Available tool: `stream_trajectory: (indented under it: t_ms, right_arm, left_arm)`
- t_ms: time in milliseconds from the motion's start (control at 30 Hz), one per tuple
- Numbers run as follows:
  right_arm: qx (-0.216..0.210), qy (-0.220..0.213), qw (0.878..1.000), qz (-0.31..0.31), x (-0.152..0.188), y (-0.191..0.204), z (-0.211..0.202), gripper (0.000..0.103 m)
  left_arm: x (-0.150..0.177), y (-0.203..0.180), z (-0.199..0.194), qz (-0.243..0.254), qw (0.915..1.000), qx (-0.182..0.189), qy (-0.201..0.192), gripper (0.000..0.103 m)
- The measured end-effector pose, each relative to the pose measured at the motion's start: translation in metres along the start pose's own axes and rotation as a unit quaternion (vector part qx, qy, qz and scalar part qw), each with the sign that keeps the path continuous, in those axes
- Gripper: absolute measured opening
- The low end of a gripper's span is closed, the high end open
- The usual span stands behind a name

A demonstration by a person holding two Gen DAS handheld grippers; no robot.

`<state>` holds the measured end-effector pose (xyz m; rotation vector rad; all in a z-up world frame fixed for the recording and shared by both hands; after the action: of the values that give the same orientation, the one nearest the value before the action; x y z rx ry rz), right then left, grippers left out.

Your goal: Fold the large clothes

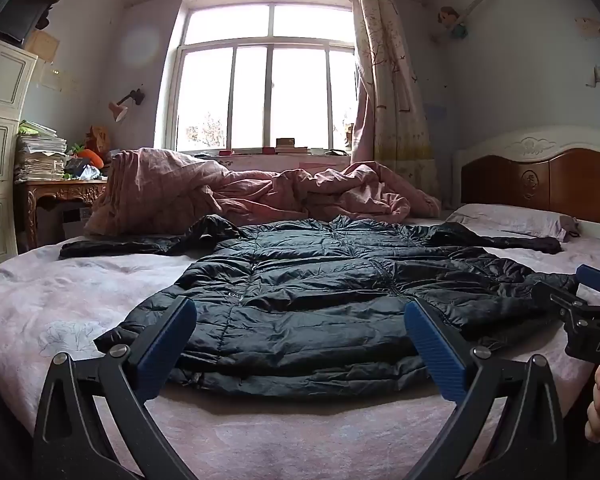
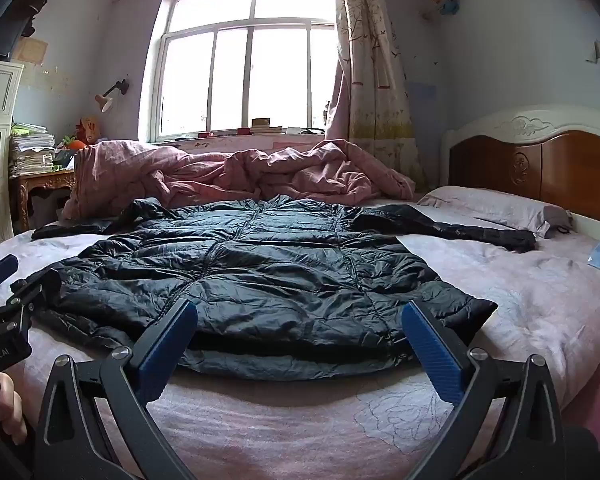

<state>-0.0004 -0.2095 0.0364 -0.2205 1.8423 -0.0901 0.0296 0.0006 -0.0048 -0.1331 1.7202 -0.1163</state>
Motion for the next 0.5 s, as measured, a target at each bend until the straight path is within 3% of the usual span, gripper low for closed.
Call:
stream_trajectory:
  t_ms: [500]
  right_arm:
    - [0.001,-0.001,1.000,-0.002,0.0004,0.0022,0.0025,0.103]
  left_arm:
    - [-0.0038,-0.0029,-0.0054,0.018,0.9997,-0.004,-0.016,0.103]
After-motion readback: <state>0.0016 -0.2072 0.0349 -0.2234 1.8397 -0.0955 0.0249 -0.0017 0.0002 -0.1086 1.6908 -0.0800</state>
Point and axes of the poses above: each gripper's, at about its wrist camera, not at the fingertips, and z roughly the way its jaws point, y to its left, x to its underside, the point moved 3 cm from there along z, roughly the way its jaws point, and after that the axes turned 7 degrees about -z, right-handed, at the moved point
